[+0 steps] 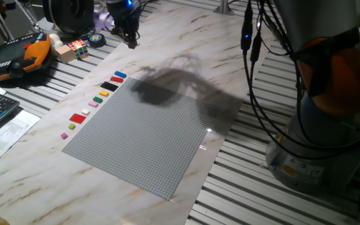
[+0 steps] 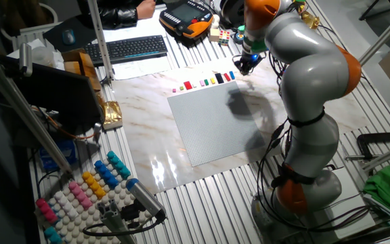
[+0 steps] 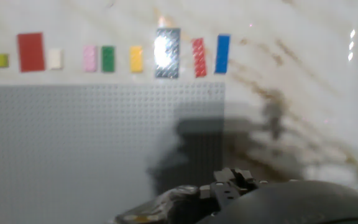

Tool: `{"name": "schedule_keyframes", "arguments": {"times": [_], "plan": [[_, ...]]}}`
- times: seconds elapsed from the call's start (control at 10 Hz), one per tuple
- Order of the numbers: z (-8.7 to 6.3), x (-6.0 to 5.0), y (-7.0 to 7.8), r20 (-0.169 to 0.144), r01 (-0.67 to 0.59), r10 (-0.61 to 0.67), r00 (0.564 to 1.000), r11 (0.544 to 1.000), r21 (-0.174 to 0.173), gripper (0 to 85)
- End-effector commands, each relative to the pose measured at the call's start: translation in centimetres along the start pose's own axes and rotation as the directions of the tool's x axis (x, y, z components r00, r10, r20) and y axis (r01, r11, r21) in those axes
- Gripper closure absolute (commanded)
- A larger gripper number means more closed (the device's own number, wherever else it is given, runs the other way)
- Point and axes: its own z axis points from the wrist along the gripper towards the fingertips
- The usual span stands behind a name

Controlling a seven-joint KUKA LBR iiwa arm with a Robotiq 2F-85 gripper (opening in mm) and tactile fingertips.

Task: Build with small Lego blocks

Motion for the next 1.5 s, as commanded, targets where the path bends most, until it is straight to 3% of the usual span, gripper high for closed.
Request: {"name": "schedule_keyframes", "arguments": {"times": [0.0,0.6,0.8,1.0,1.4], "plan": [[0.0,-0.1,0.0,0.009,-0.007,0.007,1.0,1.0,0.009,84.3],[-0.2,0.1,0.1,-0.035,-0.106,0.106,0.994,0.994,-0.014,84.3],[0.2,-0.3,0.3,-0.041,-0.09,0.091,0.995,0.996,0.021,83.7],[1.6,-1.6,0.3,-0.048,-0.061,0.062,0.997,0.998,0.022,73.7],[4.0,-3.1,0.0,0.019,-0.101,0.1,0.995,0.994,0.036,52.3]]}}
